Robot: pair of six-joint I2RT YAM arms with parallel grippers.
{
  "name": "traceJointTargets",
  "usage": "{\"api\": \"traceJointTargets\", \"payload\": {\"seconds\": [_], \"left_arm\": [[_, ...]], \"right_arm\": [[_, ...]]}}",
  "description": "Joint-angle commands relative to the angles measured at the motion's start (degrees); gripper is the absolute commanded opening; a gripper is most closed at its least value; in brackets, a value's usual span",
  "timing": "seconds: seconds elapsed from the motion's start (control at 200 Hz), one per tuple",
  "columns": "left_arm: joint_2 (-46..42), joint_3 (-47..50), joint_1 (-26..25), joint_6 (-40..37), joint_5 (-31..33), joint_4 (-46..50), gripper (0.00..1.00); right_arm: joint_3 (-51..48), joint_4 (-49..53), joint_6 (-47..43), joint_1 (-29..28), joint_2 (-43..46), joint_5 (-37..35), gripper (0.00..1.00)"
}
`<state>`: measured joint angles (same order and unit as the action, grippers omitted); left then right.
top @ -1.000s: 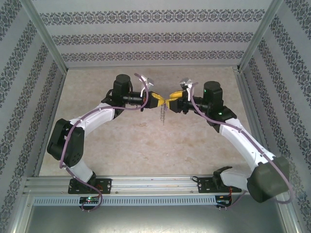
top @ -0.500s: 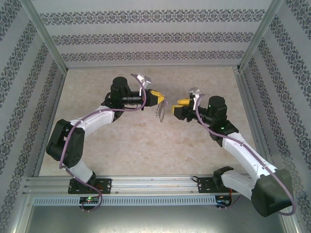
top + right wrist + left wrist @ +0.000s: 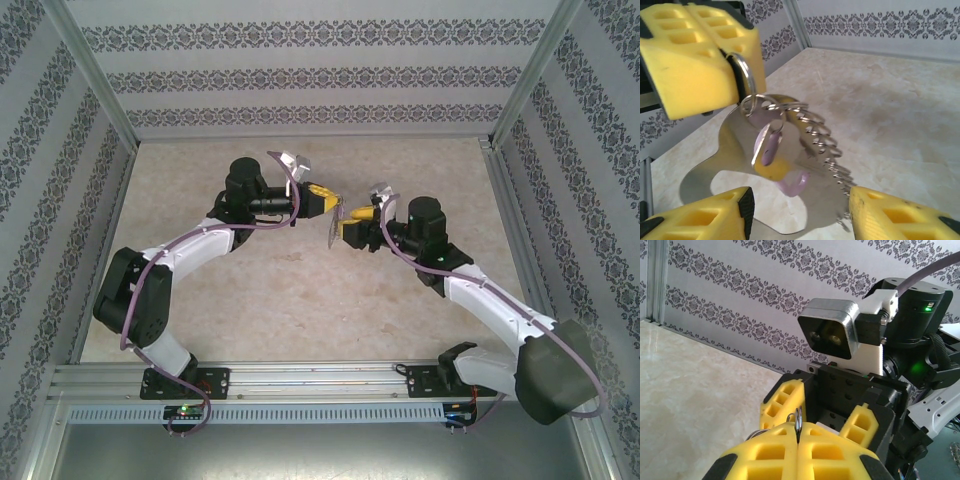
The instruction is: Put the keys on the keyring
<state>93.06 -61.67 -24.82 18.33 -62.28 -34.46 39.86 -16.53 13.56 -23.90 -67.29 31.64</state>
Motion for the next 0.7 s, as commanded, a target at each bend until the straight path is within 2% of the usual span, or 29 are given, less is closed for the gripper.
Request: {"api": "traceJointTargets", "payload": {"seconds": [0.0,0.25,0.37,0.565,0.694], "left_arm": [[-2.61,-0.07,-0.76,0.03,-0.21,-2.39,0.0],[-2.62,-0.29,-0.87,0.23,-0.08,-2.63,0.0],[-2.65,-0.24,-0.87,0.33,0.01,-2.8,0.0],[-2.76,-0.26,-0.94,0.49,0.3,-3.16,0.0],[-2.96,-0.14,-0.96,0.34,0.74,-3.31,0.0]], "right_arm": [[2.55,-2.1,-0.69,-0.45,-0.38,-0.83,0.52],[4.35,-1.64,-1.08,-0.71,-1.61,0.77,0.42],[4.67,-1.65,-1.25,-0.93,-2.22,1.05,0.32],[4.7,-1.14,-1.74,-1.37,-2.18,2.66,0.08],[4.41,0.28,-2.42,-1.59,-0.84,3.16,0.01]]}}
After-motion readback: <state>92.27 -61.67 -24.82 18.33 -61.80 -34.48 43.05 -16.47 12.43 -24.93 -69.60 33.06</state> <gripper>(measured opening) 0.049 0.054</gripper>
